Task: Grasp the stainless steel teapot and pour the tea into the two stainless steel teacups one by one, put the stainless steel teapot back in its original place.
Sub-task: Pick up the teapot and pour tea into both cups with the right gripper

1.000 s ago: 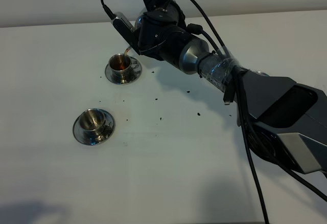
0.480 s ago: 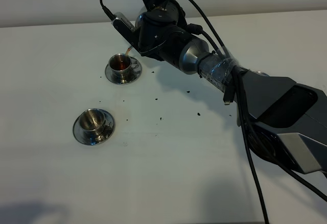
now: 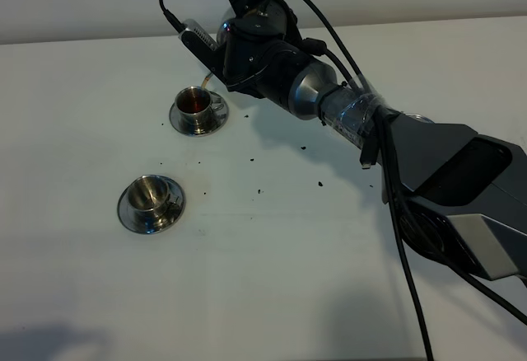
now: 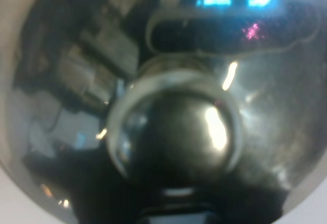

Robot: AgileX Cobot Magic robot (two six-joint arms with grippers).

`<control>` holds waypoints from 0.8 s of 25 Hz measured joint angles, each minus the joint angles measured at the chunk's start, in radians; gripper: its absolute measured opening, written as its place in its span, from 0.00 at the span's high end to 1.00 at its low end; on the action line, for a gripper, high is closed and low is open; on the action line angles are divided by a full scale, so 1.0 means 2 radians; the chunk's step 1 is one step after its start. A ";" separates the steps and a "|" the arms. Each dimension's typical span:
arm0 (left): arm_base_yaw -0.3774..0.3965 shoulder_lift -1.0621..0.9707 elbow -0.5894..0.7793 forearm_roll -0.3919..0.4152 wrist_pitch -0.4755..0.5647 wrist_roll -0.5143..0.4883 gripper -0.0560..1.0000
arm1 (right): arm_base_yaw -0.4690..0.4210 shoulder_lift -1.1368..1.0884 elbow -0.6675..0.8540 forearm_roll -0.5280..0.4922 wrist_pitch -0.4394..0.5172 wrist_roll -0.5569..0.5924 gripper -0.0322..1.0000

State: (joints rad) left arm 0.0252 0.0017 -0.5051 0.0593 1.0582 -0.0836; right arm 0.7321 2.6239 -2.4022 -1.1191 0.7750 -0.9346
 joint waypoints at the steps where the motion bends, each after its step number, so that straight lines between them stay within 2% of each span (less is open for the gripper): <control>1: 0.000 0.000 0.000 0.000 0.000 0.000 0.50 | 0.000 0.000 0.000 -0.001 0.000 0.000 0.79; 7: 0.000 0.000 0.000 0.000 0.000 0.000 0.50 | 0.000 0.000 0.000 0.006 -0.002 0.001 0.79; 20: 0.000 0.000 0.000 0.000 0.000 0.000 0.50 | 0.012 -0.002 0.000 0.117 0.068 0.016 0.79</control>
State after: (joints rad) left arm 0.0252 0.0017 -0.5051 0.0593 1.0582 -0.0827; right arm 0.7567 2.6196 -2.4022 -0.8860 0.9111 -0.9022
